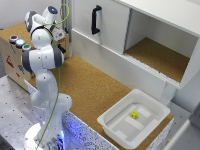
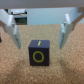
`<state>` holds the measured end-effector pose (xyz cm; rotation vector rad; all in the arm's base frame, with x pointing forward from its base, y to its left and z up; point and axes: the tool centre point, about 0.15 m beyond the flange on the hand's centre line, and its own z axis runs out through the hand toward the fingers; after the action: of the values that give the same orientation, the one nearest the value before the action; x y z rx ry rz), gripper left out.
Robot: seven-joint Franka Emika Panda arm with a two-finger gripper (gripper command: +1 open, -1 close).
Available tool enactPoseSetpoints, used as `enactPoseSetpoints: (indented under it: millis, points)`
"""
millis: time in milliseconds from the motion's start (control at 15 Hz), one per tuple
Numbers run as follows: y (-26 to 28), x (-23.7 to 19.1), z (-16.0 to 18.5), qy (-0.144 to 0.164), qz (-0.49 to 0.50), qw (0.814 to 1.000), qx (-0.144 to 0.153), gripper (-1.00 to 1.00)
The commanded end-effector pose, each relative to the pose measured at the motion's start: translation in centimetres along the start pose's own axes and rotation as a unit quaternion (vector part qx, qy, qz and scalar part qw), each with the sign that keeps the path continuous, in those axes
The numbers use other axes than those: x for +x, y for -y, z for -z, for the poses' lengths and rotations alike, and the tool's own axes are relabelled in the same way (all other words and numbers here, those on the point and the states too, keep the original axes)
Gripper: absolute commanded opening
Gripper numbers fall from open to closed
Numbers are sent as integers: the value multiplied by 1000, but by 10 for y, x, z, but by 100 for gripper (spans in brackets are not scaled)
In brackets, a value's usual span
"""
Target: Put the purple block on top of the drawer
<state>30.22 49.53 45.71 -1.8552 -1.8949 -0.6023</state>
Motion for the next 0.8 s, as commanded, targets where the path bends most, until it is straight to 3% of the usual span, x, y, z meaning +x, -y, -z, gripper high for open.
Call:
enactPoseSetpoints:
  millis: [0, 133, 733]
  points:
    - [31, 2, 71, 19, -12, 999, -33, 100]
    - [48, -3, 95, 47, -18, 998, -28, 100]
    - [48, -3, 95, 47, -18, 998, -28, 100]
